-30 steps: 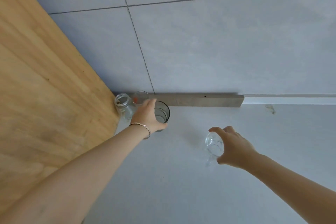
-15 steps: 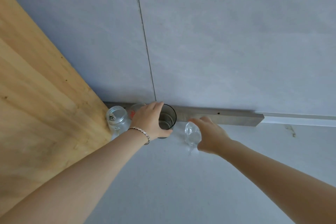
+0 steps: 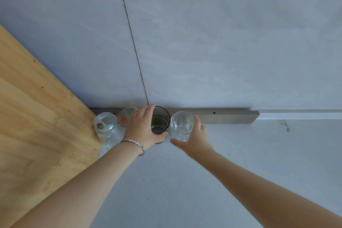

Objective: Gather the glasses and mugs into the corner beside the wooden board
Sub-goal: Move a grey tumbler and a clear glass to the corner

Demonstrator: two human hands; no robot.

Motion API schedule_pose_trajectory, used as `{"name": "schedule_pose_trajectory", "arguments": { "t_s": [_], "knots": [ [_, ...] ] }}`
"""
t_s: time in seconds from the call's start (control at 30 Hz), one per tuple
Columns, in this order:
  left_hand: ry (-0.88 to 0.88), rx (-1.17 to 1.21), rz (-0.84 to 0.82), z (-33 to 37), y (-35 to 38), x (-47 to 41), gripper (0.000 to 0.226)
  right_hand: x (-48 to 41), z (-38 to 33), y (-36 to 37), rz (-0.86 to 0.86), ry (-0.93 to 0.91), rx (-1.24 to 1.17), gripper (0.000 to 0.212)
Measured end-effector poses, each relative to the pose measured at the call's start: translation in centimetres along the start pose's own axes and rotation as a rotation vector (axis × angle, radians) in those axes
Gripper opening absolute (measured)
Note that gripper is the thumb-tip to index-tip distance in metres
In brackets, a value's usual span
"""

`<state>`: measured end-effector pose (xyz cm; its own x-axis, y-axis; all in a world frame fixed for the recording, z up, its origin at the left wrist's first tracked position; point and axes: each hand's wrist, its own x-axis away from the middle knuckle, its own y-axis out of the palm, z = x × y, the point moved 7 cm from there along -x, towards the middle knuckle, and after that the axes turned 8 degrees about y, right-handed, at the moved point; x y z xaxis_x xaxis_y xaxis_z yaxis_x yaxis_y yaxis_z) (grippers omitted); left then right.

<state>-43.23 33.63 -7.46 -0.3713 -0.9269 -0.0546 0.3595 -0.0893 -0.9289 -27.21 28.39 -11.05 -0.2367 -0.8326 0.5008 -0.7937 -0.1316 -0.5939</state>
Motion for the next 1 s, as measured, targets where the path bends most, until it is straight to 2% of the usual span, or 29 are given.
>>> {"name": "schedule_pose_trajectory", "arguments": {
  "t_s": [0.13, 0.27, 0.4, 0.5, 0.57, 0.63, 0.7, 0.77, 0.83, 1.0],
  "knots": [
    [-0.006, -0.008, -0.019, 0.0, 0.2, -0.1, 0.091, -0.8, -0.6, -0.2, 0.061, 0.004, -0.023, 0.088],
    [-0.003, -0.065, -0.060, 0.2, 0.1, 0.0, 0.090, -1.0, -0.7, -0.4, -0.021, -0.024, 0.021, 0.097],
    [-0.054, -0.256, -0.181, 1.4, -0.4, 0.7, 0.091, 0.2, 0.2, -2.2, -0.071, -0.056, 0.092, 0.096],
    [0.015, -0.214, -0.088, 5.1, -1.5, 2.0, 0.087, 2.1, 2.9, -3.9, -0.119, -0.045, 0.193, 0.078],
    [0.087, -0.147, -0.055, 8.3, -1.6, 3.1, 0.074, 3.7, 5.7, -5.4, -0.184, -0.042, 0.280, 0.061],
    [0.087, -0.074, -0.194, 11.5, 0.0, 4.4, 0.053, 5.6, 9.2, -7.4, -0.246, -0.020, 0.393, 0.047],
    [0.020, -0.012, -0.437, 14.5, 2.9, 5.7, 0.035, 7.4, 13.1, -10.2, -0.275, 0.024, 0.486, 0.044],
    [0.004, 0.007, -0.610, 18.6, 5.8, 6.5, 0.028, 9.1, 17.3, -13.6, -0.262, 0.069, 0.522, 0.043],
    [0.058, -0.020, -0.680, 23.8, 8.3, 6.8, 0.028, 11.1, 21.9, -17.5, -0.234, 0.115, 0.514, 0.043],
    [0.176, -0.005, -0.716, 38.5, 14.3, 7.0, 0.029, 15.7, 34.2, -28.1, -0.131, 0.217, 0.466, 0.042]
  ]
}}
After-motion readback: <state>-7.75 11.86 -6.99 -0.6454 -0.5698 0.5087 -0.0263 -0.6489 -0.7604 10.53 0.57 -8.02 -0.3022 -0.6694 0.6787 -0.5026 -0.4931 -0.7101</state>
